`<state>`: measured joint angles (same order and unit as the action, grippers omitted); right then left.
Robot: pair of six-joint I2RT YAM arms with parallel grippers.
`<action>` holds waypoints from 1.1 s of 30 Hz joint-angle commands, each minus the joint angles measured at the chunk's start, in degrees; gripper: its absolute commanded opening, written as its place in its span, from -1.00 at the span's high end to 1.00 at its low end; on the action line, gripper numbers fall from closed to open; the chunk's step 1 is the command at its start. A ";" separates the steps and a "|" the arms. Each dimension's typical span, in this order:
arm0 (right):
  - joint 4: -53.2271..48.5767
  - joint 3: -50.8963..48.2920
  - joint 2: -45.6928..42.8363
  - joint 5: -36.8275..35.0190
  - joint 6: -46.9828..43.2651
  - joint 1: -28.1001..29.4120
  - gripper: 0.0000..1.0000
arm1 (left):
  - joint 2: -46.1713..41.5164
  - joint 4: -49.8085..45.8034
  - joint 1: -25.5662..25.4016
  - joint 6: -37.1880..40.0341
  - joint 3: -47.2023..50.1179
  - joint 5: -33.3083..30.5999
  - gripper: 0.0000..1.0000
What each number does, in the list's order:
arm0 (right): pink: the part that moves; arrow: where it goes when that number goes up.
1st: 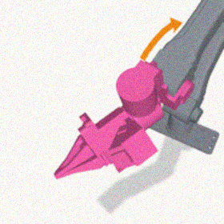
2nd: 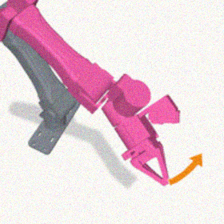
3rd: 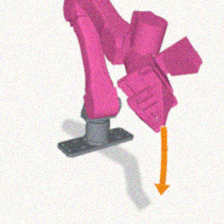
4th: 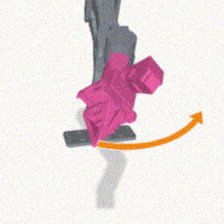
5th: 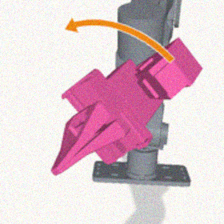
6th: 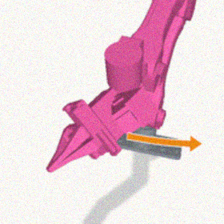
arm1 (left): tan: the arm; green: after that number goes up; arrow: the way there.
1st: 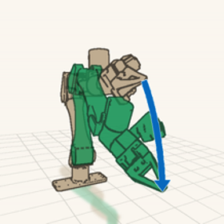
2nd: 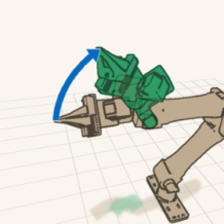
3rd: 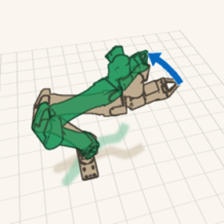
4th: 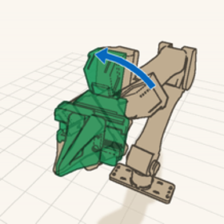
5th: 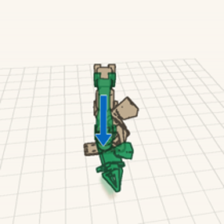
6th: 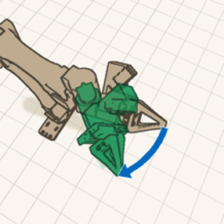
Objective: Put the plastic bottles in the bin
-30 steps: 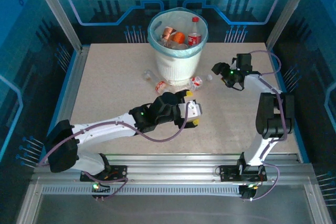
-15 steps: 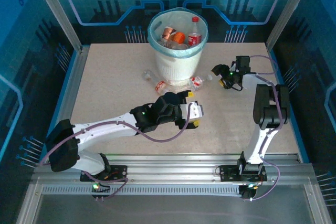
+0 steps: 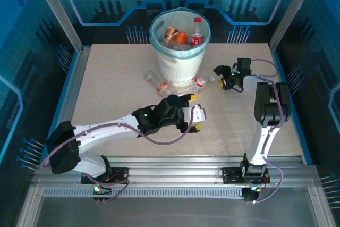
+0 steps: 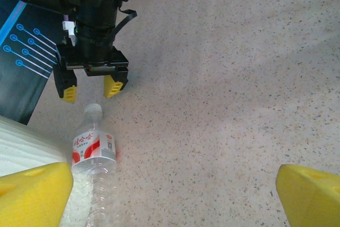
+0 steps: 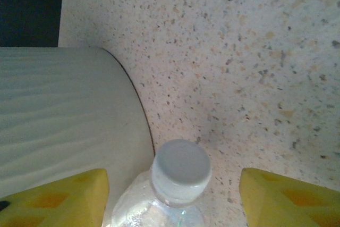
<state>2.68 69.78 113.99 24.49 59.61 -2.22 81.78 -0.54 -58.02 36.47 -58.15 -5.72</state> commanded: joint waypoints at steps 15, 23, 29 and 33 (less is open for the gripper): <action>5.70 -1.36 3.78 -0.98 4.78 2.41 -0.28 | -1.98 -1.69 -0.43 0.67 -0.21 0.18 -0.98; 8.57 -2.53 5.14 -0.35 7.06 2.39 -0.25 | -1.89 -2.54 -0.73 0.63 -0.83 -0.33 -0.98; 10.74 -3.07 5.71 0.83 8.48 2.40 -0.12 | -1.89 -2.88 -0.87 0.70 -0.87 -0.79 -0.98; 10.91 -3.09 5.71 1.25 8.63 2.44 -0.08 | -2.30 -2.65 -1.03 0.24 -1.09 -0.53 -0.98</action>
<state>12.21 67.48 118.37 24.69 67.44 -0.32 81.38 -2.76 -58.54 36.40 -58.15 -6.15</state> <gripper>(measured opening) 0.544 0.989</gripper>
